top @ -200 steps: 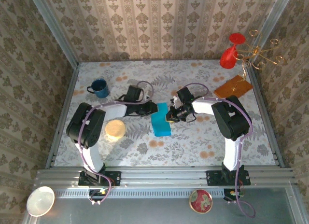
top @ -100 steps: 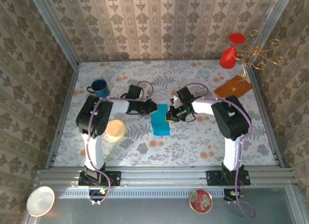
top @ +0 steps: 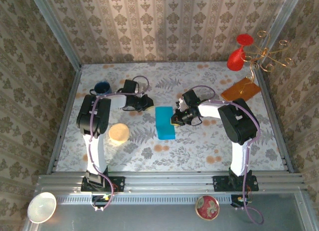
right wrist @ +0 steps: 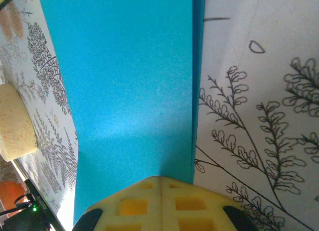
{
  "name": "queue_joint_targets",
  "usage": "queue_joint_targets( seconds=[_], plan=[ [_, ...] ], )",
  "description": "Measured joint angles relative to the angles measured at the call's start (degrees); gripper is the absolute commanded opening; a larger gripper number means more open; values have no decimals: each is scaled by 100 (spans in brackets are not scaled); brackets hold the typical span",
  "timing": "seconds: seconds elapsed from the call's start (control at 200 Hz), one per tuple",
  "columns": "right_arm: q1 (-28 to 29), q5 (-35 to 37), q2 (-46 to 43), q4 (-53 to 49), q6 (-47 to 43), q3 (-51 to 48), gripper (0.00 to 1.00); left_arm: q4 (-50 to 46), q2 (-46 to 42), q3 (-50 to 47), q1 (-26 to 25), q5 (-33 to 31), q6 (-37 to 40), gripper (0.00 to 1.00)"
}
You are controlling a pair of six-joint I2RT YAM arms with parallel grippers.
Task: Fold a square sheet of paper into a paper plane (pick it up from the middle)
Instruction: First fold the square sheet of paper in half at the center of the table.
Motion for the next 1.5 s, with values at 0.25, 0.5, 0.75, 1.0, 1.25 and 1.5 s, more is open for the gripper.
queue_joint_targets(
  seconds=[0.25, 0.5, 0.75, 1.0, 1.25, 1.5],
  plan=[
    [0, -2, 0, 0, 0, 0, 5, 223, -498, -105, -396, 11, -22, 16],
    [0, 0, 0, 2, 2, -2, 5, 98, -42, 17, -671, -39, -20, 15],
    [0, 0, 0, 4, 4, -2, 5, -96, 216, 240, -273, 37, 22, 15],
    [0, 0, 0, 13, 24, -7, 5, -531, 203, 529, 173, -234, 245, 15],
    [-2, -2, 0, 35, 42, -15, 5, -118, -1355, -798, -428, -387, -90, 15],
    [-9, -42, 0, 109, 46, -61, 5, 522, -1797, -2013, -1333, -385, -931, 14]
  ],
)
